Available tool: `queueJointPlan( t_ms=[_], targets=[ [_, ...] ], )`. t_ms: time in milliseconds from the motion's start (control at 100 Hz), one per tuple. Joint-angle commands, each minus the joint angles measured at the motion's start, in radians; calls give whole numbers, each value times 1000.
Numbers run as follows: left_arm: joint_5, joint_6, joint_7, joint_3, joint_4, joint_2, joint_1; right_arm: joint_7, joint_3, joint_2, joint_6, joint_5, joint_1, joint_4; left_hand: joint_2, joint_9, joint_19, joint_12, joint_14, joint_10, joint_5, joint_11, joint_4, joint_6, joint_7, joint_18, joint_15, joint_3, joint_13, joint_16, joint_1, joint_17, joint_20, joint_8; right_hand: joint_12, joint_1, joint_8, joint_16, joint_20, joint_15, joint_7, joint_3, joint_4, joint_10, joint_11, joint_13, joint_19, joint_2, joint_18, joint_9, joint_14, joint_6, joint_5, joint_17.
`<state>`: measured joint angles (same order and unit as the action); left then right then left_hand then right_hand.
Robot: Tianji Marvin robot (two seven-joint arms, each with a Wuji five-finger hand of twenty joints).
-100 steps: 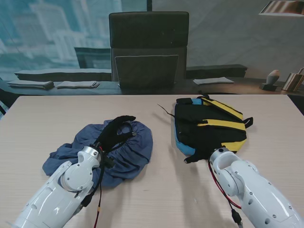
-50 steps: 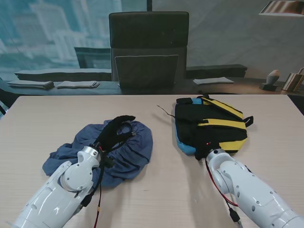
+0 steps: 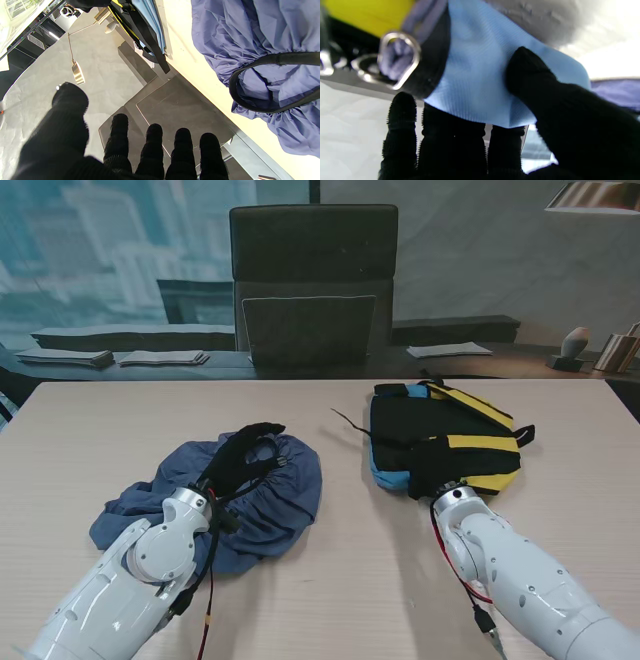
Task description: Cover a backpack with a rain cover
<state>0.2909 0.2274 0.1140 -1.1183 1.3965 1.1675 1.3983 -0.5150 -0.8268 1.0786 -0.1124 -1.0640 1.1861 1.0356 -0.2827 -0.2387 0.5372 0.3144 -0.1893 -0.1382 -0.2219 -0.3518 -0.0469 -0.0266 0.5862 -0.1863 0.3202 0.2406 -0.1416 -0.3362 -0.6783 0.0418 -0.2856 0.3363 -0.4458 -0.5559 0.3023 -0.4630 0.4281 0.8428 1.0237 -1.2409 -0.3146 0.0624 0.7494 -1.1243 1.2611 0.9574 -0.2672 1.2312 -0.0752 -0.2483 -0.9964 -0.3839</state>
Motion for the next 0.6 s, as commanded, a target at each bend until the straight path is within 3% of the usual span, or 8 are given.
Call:
queueJointPlan(
  t_ms=[0,30,90,160,260,360,480,590],
  targets=[
    [2,0,-13,2,3,3,-4,-29,-30,14,14,11,28,22,-32,28,-19,-6,26,7,13,7,25,-33,-1,0,-11,-16,23,4,-19,14,16,13,-50,-80,66,-20,16,47,74,-159,0,52,69,-38,29,-38,-39,61,-11,-57,-72,5],
    [9,0,-13,5,1,2,-10,-60,-56,21,28,20,40,29,-53,29,-17,-6,27,8,19,6,26,-33,-2,2,-10,-11,24,4,-20,13,15,13,-58,-81,78,-21,18,58,73,-170,-3,56,75,-37,31,-32,-42,59,-17,-56,-75,4],
    [45,2,-14,13,-5,-2,-26,-106,-117,30,63,30,74,63,-116,33,-5,-4,31,12,35,5,12,-34,-1,8,-8,101,26,4,29,12,10,13,-66,-86,88,-23,20,73,74,-182,-4,70,81,-39,34,-23,-44,64,-29,-42,-81,5],
    [93,3,-25,27,-14,-10,-54,-121,-184,34,105,37,116,115,-212,36,-6,-27,39,19,70,49,1,-17,-16,19,-21,185,41,12,50,14,11,2,-71,-87,95,-24,20,83,74,-190,-6,74,84,-38,33,-18,-52,65,-33,-39,-84,13],
    [184,15,-62,70,-41,-28,-120,-143,-252,40,162,47,164,175,-310,68,-67,-74,55,40,69,197,-23,17,-250,48,-121,234,58,40,65,7,41,-120,-83,-89,108,-27,21,98,73,-196,-8,82,91,-28,31,-13,-57,57,-42,-25,-81,22],
    [249,25,-82,145,-90,-36,-206,-115,-312,41,223,59,211,255,-362,127,-150,-34,70,46,67,323,-37,22,-499,63,-228,279,90,37,89,1,78,-247,-89,-93,118,-28,23,110,70,-195,-8,92,93,-16,29,-13,-64,52,-49,-19,-82,38],
    [236,34,-50,253,-180,-11,-305,-100,-354,36,275,42,251,330,-388,134,-204,-81,79,45,84,358,-49,25,-611,70,-281,297,113,16,108,0,102,-276,-94,-87,126,-28,25,117,68,-196,-9,84,95,-15,31,-15,-61,50,-41,-27,-80,40],
    [178,43,-38,357,-271,22,-383,-97,-371,40,306,48,277,378,-411,139,-250,-117,83,43,90,363,-57,25,-622,65,-298,324,114,29,117,7,119,-276,-94,-87,131,-25,27,118,66,-198,-9,88,95,-26,37,-13,-58,56,-42,-25,-82,29]
  ],
)
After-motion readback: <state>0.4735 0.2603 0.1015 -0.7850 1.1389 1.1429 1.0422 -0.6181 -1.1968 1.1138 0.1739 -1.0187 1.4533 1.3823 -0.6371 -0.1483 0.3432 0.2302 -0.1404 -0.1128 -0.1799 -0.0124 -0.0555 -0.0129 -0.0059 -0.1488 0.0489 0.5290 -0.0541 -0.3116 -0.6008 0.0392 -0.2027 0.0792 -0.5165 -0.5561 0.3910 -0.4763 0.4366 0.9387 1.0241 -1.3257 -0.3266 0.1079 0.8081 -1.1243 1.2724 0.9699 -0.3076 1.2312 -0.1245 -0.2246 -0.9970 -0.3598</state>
